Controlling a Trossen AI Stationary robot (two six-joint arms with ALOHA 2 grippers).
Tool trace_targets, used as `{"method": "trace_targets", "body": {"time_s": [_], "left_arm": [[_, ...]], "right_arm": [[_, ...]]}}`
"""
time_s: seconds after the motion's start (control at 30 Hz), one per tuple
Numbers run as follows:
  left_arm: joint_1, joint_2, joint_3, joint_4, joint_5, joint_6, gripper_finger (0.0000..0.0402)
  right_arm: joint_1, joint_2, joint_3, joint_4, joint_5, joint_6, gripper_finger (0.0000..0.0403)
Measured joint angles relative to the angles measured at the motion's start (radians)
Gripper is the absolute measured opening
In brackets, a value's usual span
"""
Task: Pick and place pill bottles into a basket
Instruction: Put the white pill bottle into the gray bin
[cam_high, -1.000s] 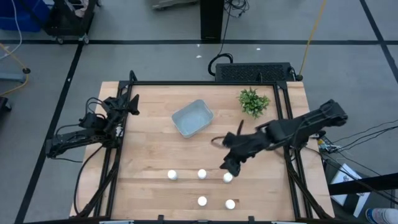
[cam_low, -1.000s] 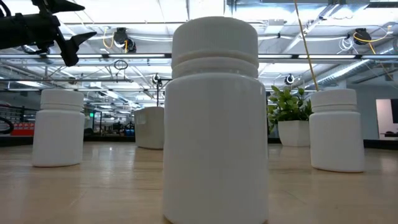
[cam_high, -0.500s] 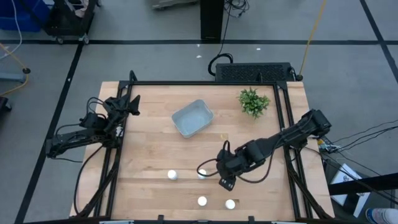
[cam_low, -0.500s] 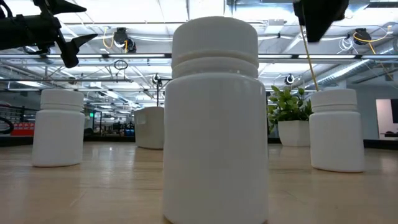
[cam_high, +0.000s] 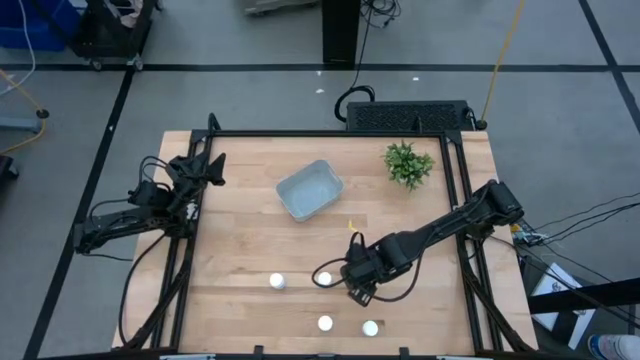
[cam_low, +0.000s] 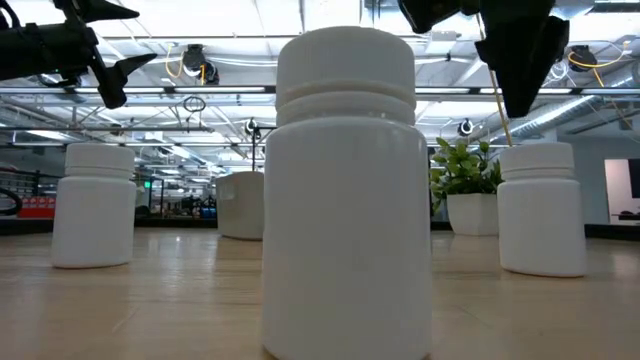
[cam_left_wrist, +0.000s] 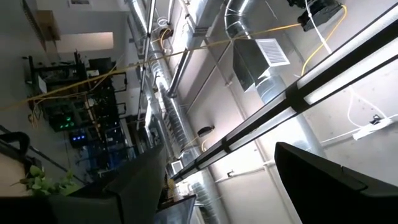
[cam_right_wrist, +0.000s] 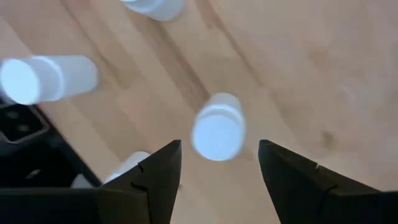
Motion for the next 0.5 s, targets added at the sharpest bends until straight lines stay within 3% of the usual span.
{"method": "trace_targets", "body": {"time_s": [0.5], "left_arm": [[0.000, 0.000, 0.000, 0.000, 0.025, -0.020, 0.0308]], "right_arm": [[0.000, 0.001, -0.116, 0.141, -0.043, 0.062, 0.0269]]}}
